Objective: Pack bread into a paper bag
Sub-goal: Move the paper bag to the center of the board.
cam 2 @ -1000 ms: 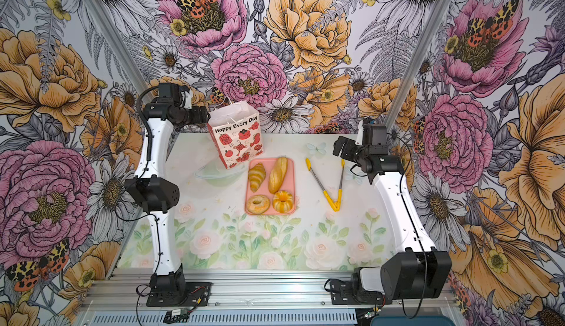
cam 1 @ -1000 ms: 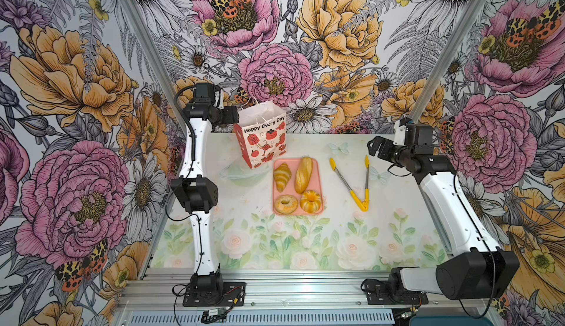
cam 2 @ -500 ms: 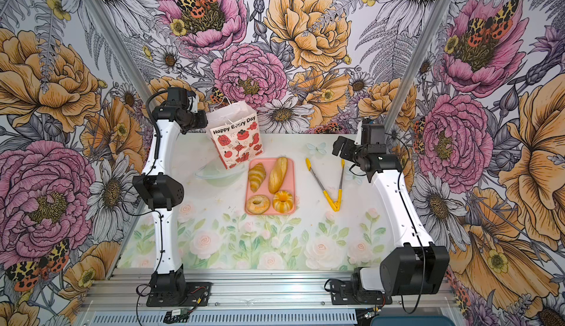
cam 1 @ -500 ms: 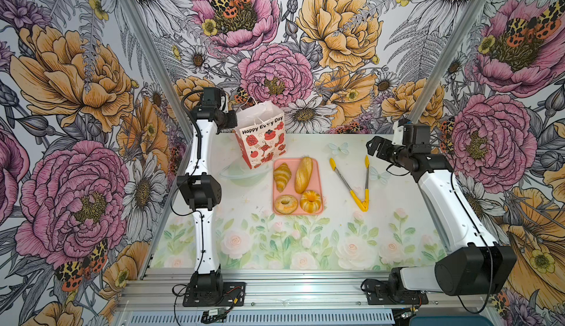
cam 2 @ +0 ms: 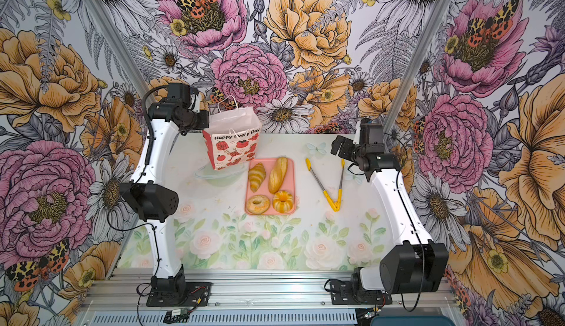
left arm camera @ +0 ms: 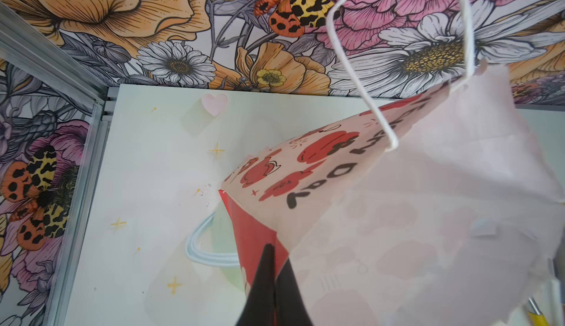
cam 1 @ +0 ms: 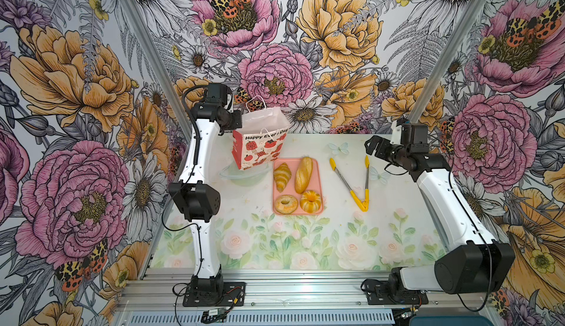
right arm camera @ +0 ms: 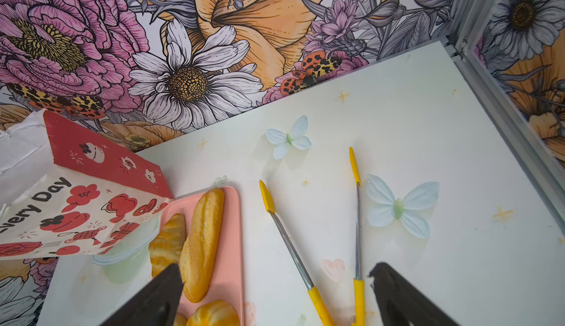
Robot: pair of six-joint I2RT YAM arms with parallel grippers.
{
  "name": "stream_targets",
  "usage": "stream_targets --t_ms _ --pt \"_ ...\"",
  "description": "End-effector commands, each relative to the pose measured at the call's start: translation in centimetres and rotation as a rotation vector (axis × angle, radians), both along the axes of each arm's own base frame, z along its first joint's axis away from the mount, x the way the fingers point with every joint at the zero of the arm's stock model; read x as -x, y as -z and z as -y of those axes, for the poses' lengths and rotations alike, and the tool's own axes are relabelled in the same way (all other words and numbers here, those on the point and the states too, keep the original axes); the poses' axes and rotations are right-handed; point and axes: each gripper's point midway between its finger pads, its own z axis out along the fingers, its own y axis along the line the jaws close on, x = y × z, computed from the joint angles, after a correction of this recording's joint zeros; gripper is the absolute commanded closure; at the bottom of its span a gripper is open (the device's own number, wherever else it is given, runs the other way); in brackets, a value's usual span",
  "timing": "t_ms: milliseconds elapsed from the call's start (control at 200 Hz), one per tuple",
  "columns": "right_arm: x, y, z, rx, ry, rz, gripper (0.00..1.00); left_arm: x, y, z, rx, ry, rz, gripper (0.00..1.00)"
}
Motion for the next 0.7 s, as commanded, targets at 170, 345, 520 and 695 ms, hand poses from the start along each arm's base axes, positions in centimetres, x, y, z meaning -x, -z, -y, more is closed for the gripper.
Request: stream_targets --t_ms 170,345,520,695 --pt "-0.5 0.4 -1.3 -0.02 -0.047 0.003 0.01 5.6 -2.1 -1.6 -0.106 -0.081 -0.052 1.0" --pt "-0.3 0.6 -1.8 -0.029 -0.073 -0.002 0.01 8.6 -1.7 -2.0 -0.091 -0.122 -0.091 1.0" --pt "-0.5 0.7 -2.3 -0.041 -0.094 -0.007 0.01 11.6 -1.6 -2.5 -0.065 -0.154 -0.11 1.0" --pt "-0.7 0.9 -2.8 -0.042 -0.11 -0.013 0.01 13.2 -0.4 -3.1 -0.068 -0.162 -0.144 1.0"
